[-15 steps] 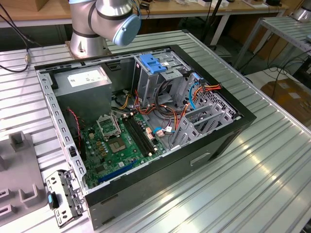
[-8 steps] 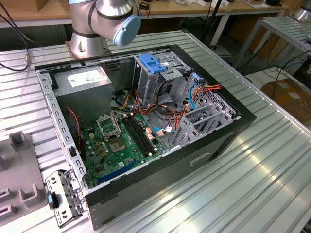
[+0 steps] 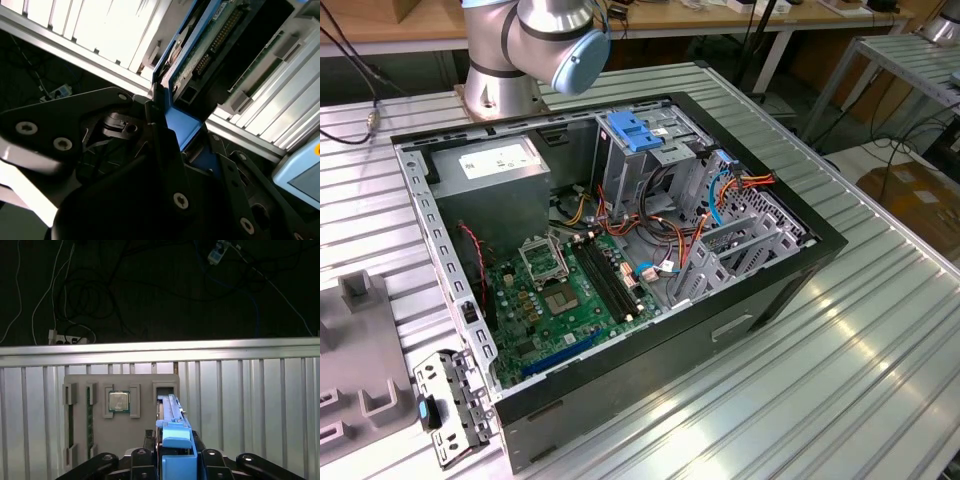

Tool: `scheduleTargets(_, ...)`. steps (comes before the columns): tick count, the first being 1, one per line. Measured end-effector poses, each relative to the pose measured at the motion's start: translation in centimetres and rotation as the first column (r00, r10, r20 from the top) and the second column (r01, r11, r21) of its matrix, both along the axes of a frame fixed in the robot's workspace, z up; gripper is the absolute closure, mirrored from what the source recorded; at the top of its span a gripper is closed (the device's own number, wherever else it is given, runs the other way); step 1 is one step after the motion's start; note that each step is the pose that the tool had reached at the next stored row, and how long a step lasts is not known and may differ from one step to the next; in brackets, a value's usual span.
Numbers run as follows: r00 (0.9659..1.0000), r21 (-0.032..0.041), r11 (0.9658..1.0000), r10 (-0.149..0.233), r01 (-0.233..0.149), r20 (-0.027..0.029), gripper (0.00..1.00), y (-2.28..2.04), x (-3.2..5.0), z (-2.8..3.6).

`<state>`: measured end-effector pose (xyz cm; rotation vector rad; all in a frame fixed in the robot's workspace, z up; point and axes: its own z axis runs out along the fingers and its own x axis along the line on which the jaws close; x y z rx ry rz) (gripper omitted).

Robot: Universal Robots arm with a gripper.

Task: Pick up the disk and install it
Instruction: 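Pick up the disk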

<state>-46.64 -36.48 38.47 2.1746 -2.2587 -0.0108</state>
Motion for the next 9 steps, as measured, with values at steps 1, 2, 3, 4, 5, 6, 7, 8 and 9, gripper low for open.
scheduleTargets(1,1.0000,0.0000,1.0000,0.000,0.000,0.0000,0.63,0.00,0.00,0.15)
scheduleTargets(2,1.0000,0.0000,1.0000,0.000,0.000,-0.0001,0.63,0.00,0.00,0.45)
scheduleTargets(3,1.0000,0.0000,1.0000,0.000,0.000,-0.0001,0.63,0.00,0.00,0.64)
scheduleTargets(4,1.0000,0.0000,1.0000,0.000,0.000,0.0000,0.63,0.00,0.00,0.78)
scheduleTargets(5,1.0000,0.0000,1.0000,0.000,0.000,-0.0001,0.63,0.00,0.00,1.01)
scheduleTargets(6,1.0000,-0.0001,1.0000,0.000,0.000,-0.0001,0.63,0.00,0.00,1.16)
scheduleTargets(7,1.0000,0.0000,1.0000,0.000,0.000,0.0000,0.63,0.00,0.00,1.32)
scheduleTargets(8,1.0000,0.0000,1.0000,0.000,0.000,0.0000,0.63,0.00,0.00,1.47)
scheduleTargets(9,1.0000,-0.0001,1.0000,0.000,0.000,-0.0001,0.63,0.00,0.00,1.77)
